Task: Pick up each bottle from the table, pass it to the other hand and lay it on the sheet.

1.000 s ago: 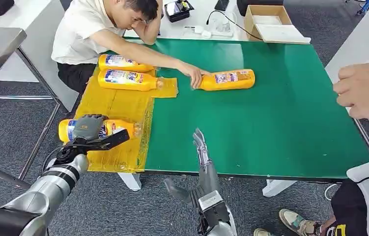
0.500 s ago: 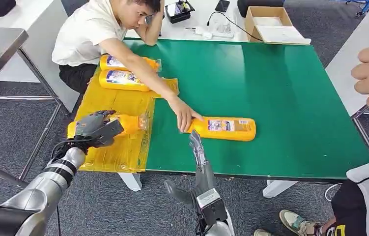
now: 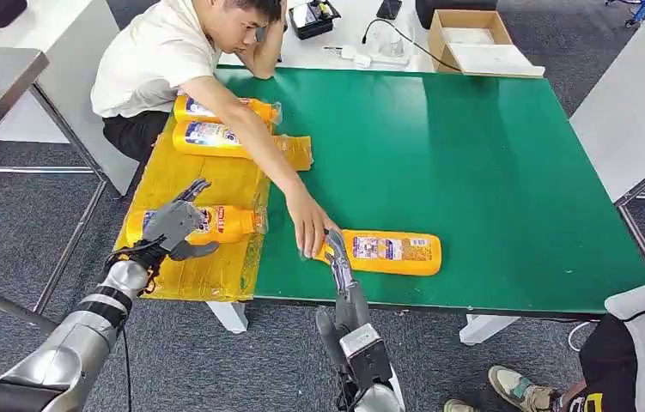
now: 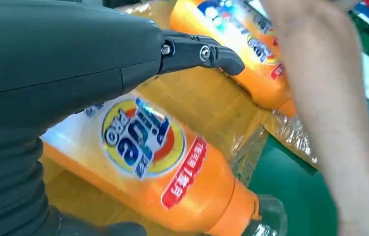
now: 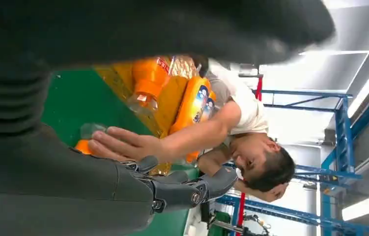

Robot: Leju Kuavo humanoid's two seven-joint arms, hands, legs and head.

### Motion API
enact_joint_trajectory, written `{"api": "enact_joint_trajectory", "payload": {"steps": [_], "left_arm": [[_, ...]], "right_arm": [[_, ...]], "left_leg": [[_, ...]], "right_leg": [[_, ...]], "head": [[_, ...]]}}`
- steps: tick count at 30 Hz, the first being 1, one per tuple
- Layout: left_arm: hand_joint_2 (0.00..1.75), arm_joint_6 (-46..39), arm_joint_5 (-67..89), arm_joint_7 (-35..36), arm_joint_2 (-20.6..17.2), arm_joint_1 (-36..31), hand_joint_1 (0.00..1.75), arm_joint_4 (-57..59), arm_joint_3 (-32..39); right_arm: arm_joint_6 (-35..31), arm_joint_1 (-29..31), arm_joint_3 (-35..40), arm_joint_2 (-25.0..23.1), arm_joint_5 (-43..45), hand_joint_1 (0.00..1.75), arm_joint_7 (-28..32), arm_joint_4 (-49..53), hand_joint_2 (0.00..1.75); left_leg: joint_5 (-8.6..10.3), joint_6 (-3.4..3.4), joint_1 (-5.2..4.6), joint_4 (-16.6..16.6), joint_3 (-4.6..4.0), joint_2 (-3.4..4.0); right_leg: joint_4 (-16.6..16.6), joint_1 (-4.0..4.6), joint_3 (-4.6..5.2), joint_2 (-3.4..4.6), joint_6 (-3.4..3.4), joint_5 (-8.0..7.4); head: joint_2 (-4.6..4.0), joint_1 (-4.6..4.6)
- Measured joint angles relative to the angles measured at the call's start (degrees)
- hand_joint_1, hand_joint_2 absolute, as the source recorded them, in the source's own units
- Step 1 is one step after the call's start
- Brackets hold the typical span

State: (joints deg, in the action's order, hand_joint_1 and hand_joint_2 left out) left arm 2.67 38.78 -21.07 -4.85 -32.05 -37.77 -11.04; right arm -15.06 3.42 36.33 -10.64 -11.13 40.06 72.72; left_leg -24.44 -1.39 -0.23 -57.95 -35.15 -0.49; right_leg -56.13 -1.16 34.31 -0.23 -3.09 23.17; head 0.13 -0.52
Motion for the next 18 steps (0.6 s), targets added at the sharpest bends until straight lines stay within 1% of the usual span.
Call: {"api": "enact_joint_trajectory", "payload": {"steps": [2,7,15,16,18], "left_arm": [[1.75,0.1,0.2,0.1,-0.5,0.6,0.0,-0.9,-0.7],[1.75,1.3,-6.0,-2.1,-0.9,3.1,0.0,-4.6,-1.0],[1.75,1.9,-7.2,-2.6,-1.3,4.4,0.0,-7.0,-1.2],[1.75,2.2,-9.5,-3.5,-1.3,4.9,0.0,-7.7,-1.1],[1.75,2.1,-16.9,-6.1,-0.7,7.1,0.0,-11.9,0.1]], "right_arm": [[-0.1,0.0,0.0,0.0,0.0,0.0,0.0,-0.2,0.0],[-0.4,0.0,0.0,0.0,0.0,0.0,0.0,-0.6,0.0],[-0.4,0.0,0.0,0.0,0.0,0.0,0.0,-0.8,0.0],[-0.4,0.0,0.0,0.0,0.2,0.0,0.0,-0.8,1.75],[-1.3,0.0,0.2,0.3,0.3,0.0,0.0,-0.3,1.75]], "left_leg": [[0.0,0.0,0.0,0.0,0.0,-0.01],[0.0,0.0,-0.01,0.0,-0.02,-0.02],[0.0,0.0,-0.01,0.0,-0.01,-0.01],[0.0,0.0,-0.01,0.0,-0.01,0.01],[0.0,0.0,-0.01,0.0,-0.02,0.1]], "right_leg": [[0.0,0.0,0.0,0.0,0.0,0.0],[0.0,-0.01,0.0,-0.01,0.01,0.01],[0.0,-0.01,0.01,0.0,0.0,0.0],[0.0,-0.01,0.01,0.0,0.0,0.0],[0.0,-0.01,0.08,0.03,0.0,0.0]], "head": [[0.0,0.02],[0.0,0.02],[0.0,0.02],[0.0,0.0],[0.0,0.0]]}}
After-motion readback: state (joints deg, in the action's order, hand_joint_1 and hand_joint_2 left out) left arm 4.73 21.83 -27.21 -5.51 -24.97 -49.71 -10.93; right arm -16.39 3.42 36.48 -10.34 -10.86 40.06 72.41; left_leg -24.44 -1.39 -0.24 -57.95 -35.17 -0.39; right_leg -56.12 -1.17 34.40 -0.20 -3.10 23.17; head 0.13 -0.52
